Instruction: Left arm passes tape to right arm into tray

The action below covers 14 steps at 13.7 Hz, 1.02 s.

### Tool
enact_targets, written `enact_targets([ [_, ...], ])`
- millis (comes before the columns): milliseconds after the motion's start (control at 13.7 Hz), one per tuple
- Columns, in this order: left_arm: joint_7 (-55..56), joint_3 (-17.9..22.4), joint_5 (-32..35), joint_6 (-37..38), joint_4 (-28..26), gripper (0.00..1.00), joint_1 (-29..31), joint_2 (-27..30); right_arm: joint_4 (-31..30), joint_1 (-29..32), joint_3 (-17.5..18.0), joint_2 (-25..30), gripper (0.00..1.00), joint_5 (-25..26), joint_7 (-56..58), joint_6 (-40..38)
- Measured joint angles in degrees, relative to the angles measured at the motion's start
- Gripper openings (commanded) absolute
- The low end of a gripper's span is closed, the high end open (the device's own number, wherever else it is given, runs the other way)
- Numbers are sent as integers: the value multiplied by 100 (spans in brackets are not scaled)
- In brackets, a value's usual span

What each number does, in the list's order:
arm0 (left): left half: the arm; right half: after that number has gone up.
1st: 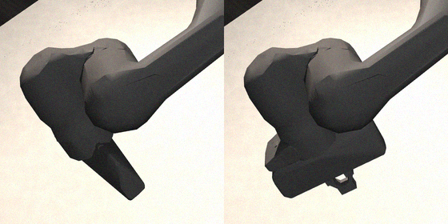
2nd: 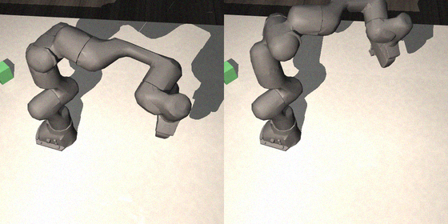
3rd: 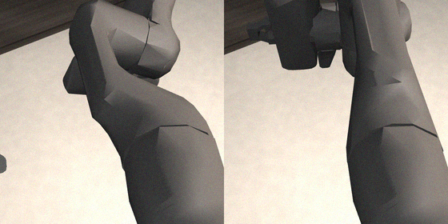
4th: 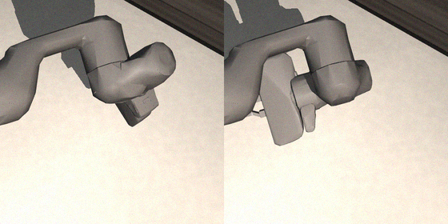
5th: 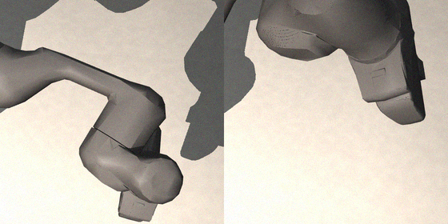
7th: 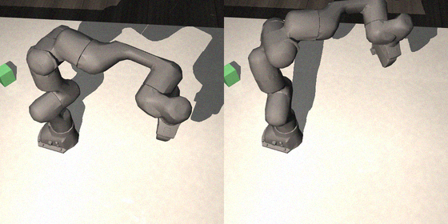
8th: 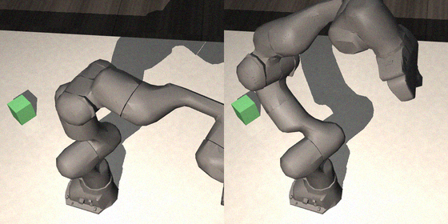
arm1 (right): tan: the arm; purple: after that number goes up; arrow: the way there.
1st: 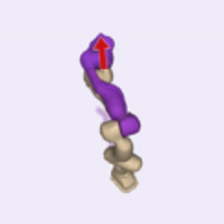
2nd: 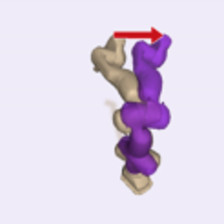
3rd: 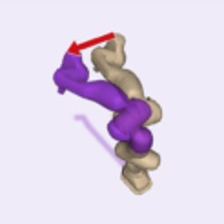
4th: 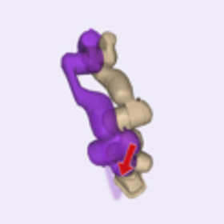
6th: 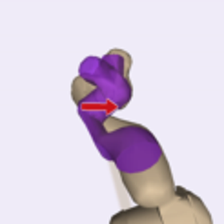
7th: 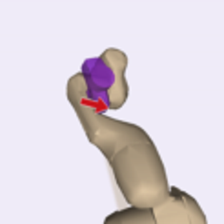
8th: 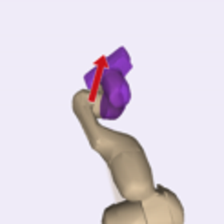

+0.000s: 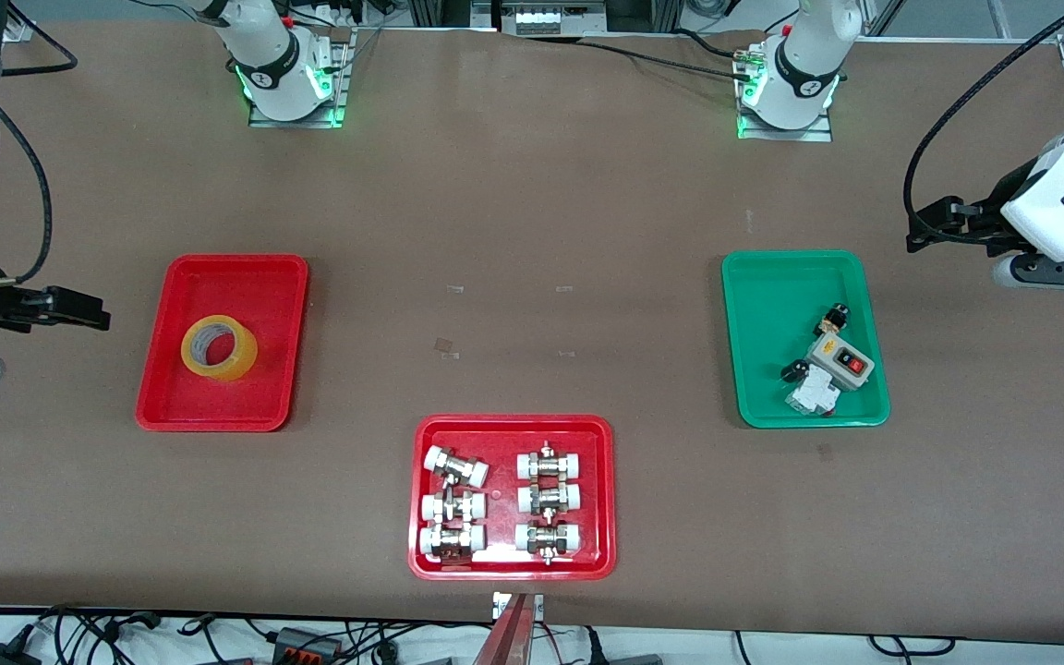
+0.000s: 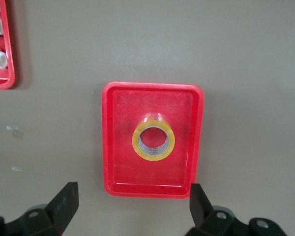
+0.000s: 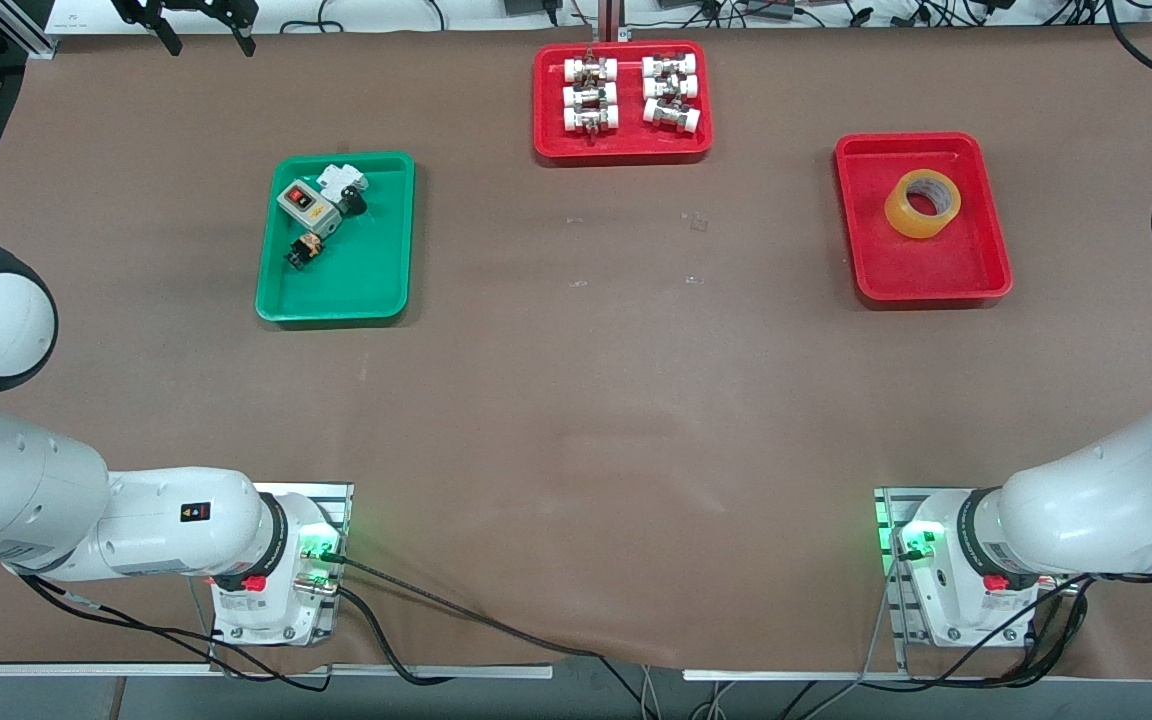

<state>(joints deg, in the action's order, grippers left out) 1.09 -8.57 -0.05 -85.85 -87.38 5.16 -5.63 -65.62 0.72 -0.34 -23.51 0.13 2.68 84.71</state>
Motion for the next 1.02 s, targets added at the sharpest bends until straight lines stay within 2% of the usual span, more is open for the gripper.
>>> enact_targets([
  [364, 7, 0, 0, -1, 0, 100, -58, 2, -193, 7, -57, 216, 100, 30, -49, 517],
  [510, 8, 0, 0, -2, 1, 100, -59, 2, -721, 38, -62, 518, 100, 45, -48, 989],
  [801, 7, 1, 0, -5, 3, 100, -64, 5, -1428, 68, -60, 1095, 100, 50, -46, 1111],
  [1019, 10, 0, -1, -6, 6, 100, -92, 6, -2244, 67, -56, 1670, 100, 62, -44, 1244],
])
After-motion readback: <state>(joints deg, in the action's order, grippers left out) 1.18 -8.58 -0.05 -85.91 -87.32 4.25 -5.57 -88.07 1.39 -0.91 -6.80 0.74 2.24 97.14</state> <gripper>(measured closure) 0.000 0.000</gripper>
